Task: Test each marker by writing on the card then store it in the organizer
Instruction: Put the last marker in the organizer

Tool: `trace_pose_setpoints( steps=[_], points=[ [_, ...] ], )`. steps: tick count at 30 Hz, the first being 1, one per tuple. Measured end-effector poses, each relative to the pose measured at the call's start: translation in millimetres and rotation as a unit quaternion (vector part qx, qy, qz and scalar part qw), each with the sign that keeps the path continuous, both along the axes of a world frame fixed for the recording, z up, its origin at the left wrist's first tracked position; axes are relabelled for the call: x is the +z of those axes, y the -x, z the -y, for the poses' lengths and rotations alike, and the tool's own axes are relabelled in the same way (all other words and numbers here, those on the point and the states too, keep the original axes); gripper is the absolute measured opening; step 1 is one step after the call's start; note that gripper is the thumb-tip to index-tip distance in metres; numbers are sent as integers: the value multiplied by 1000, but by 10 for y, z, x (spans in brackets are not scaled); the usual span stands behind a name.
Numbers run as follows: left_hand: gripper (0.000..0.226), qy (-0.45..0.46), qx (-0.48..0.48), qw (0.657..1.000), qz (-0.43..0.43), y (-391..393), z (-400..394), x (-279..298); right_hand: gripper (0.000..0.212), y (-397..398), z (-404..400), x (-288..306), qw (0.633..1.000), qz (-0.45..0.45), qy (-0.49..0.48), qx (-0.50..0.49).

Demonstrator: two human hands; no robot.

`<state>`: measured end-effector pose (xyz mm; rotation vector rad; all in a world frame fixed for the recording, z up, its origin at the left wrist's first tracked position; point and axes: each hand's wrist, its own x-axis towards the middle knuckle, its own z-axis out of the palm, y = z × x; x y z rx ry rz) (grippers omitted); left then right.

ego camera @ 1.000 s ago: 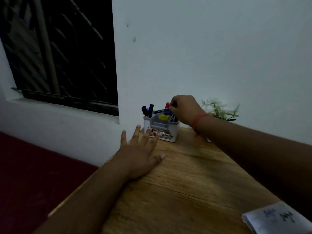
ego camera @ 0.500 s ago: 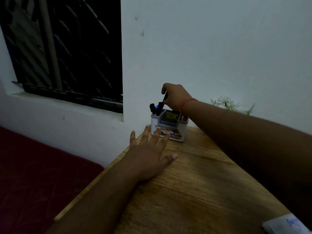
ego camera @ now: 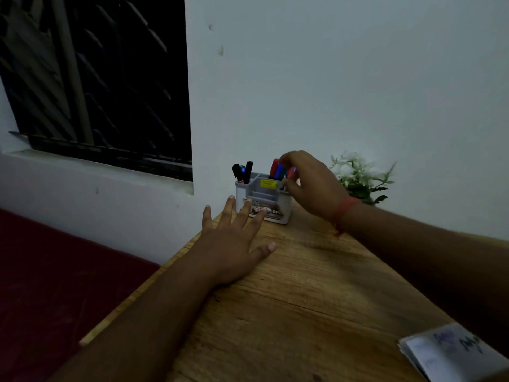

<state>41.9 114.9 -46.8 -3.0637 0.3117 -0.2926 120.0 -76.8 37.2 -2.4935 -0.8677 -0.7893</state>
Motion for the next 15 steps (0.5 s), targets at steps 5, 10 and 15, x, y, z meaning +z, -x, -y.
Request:
trace_pose_setpoints(
  steps=[5, 10, 15],
  points=[
    [87, -24, -13, 1000, 10, 43, 153, 4, 35, 584, 623, -235, 999, -39, 29, -3],
    [87, -66, -90, 994, 11, 127, 574, 42, 37, 995, 1440, -466, 994, -96, 34, -35],
    [92, -65, -137, 988, -8, 115, 1260, 150, 39, 1243, 2131, -581, 986, -138, 30, -93]
  ],
)
